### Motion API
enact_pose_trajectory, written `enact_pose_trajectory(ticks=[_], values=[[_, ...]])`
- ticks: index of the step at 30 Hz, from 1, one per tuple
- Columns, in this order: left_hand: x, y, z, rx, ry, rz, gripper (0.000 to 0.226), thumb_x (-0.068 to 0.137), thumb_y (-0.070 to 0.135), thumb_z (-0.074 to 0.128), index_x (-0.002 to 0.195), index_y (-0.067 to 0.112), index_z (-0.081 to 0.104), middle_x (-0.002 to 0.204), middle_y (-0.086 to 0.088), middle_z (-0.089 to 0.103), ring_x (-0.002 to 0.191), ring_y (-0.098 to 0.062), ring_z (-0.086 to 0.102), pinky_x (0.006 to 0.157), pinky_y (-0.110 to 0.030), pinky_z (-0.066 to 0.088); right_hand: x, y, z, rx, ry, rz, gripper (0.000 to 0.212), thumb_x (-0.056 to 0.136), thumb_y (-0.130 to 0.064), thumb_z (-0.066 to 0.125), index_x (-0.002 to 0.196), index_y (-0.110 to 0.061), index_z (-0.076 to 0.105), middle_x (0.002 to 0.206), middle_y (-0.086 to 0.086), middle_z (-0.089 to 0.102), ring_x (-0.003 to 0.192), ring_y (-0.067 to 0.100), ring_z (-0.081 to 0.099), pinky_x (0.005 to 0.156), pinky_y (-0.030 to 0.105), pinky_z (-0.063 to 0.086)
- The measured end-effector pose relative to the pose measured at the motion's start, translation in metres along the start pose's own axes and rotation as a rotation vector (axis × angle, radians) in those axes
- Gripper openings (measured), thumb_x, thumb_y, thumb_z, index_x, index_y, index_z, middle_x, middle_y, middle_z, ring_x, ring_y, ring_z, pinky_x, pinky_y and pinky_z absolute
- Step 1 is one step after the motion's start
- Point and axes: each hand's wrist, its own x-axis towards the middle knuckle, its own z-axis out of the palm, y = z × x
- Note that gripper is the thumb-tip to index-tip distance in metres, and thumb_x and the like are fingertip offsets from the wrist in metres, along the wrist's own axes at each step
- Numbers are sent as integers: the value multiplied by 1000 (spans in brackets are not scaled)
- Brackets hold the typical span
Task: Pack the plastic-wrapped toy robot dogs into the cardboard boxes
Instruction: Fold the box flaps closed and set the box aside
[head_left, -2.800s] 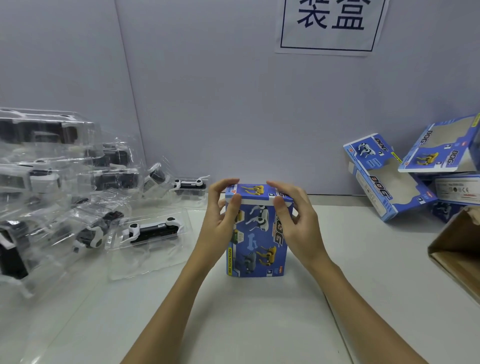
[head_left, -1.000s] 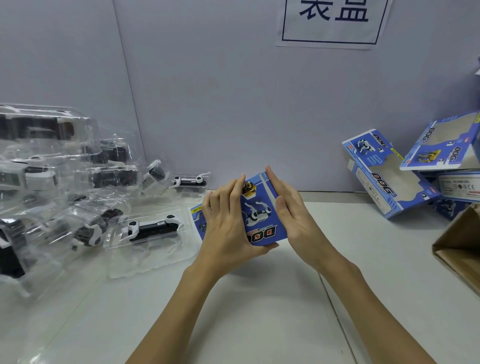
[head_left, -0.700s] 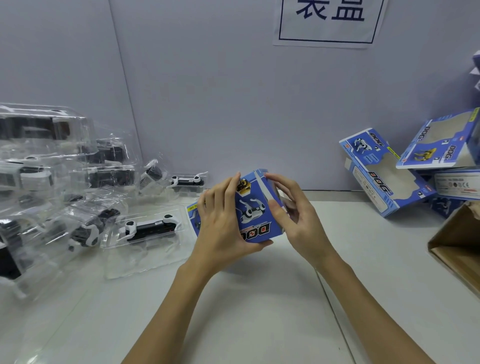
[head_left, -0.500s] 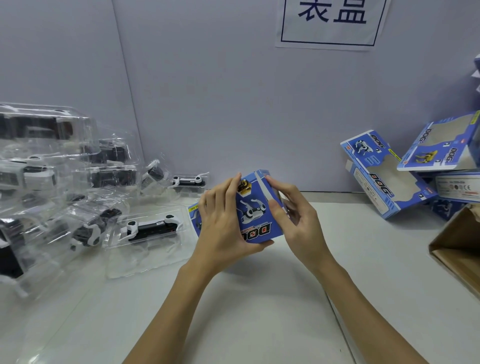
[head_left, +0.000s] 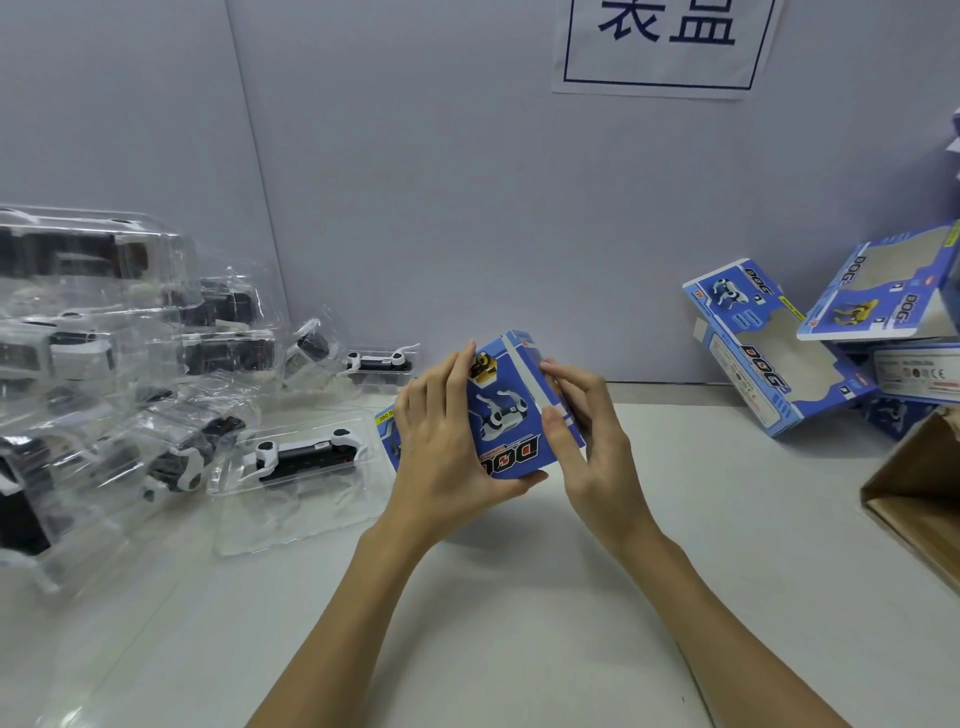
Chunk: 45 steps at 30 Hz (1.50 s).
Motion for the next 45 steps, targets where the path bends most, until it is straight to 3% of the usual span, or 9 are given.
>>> enact_pose_trajectory(ticks=[6, 13, 16, 21, 27, 31, 39, 42, 45], values=[[0, -1, 0, -20, 25, -29, 125, 63, 72, 79, 159, 9, 30, 153, -4, 42, 138, -24, 40, 117, -52, 34, -6, 4, 16, -64, 84, -39, 46, 100, -32, 58, 143, -46, 50, 150, -14, 52, 144, 11, 45, 77, 18, 60], [0, 0, 2, -10, 26, -26, 125, 63, 76, 76, 159, 11, 29, 154, -4, 42, 139, -25, 40, 116, -55, 35, -7, 5, 7, -26, 44, -62, 50, 104, -36, 50, 152, -26, 48, 155, -13, 51, 149, 19, 41, 88, 28, 62], [1, -2, 2, -5, 25, -39, 127, 63, 76, 77, 160, 10, 29, 155, -3, 42, 140, -25, 40, 116, -56, 34, -5, 4, 5, -46, 22, -64, 52, 102, -41, 51, 153, -29, 46, 154, -14, 51, 149, 17, 41, 87, 31, 63], [1, -3, 1, -19, 35, -44, 127, 63, 77, 76, 160, 10, 28, 155, -4, 42, 140, -25, 40, 118, -54, 33, -5, 4, 10, -26, 2, -54, 54, 107, -27, 49, 158, -34, 35, 155, -14, 47, 146, 17, 46, 87, 35, 63], [0, 0, 1, -10, 26, -33, 127, 62, 73, 78, 161, 10, 29, 155, -3, 41, 141, -24, 39, 117, -54, 33, -3, 1, 5, 26, 23, 58, 54, 102, -30, 53, 155, -27, 46, 150, -4, 56, 142, 23, 50, 86, 40, 64], [0, 2, 5, 29, 29, -30, 126, 63, 77, 74, 161, 12, 28, 153, -4, 42, 139, -26, 40, 116, -55, 34, -5, -1, 8, 15, 13, 45, 55, 102, -28, 48, 156, -27, 39, 155, 0, 50, 144, 23, 48, 90, 45, 63], [1, -5, 4, 45, 50, -5, 123, 63, 74, 75, 159, 11, 31, 151, -5, 44, 137, -28, 41, 114, -57, 34, 1, -3, 5, -45, -211, 73, 49, 110, -39, 35, 154, -53, 19, 169, -22, 14, 150, -3, 27, 104, 24, 52], [1, -7, 3, 53, 41, 16, 124, 62, 74, 76, 160, 12, 30, 151, -3, 43, 136, -27, 41, 114, -56, 33, 3, -3, -1, 35, -160, 95, 47, 109, -40, 40, 155, -44, 35, 164, -11, 36, 146, 7, 42, 97, 28, 57], [0, -6, 2, 54, 14, 75, 123, 63, 73, 79, 160, 16, 29, 152, 0, 41, 138, -19, 36, 115, -56, 34, 7, -4, -4, 10, 14, 78, 40, 99, -35, 57, 139, -27, 58, 137, -6, 66, 127, 20, 64, 82, 32, 64]])
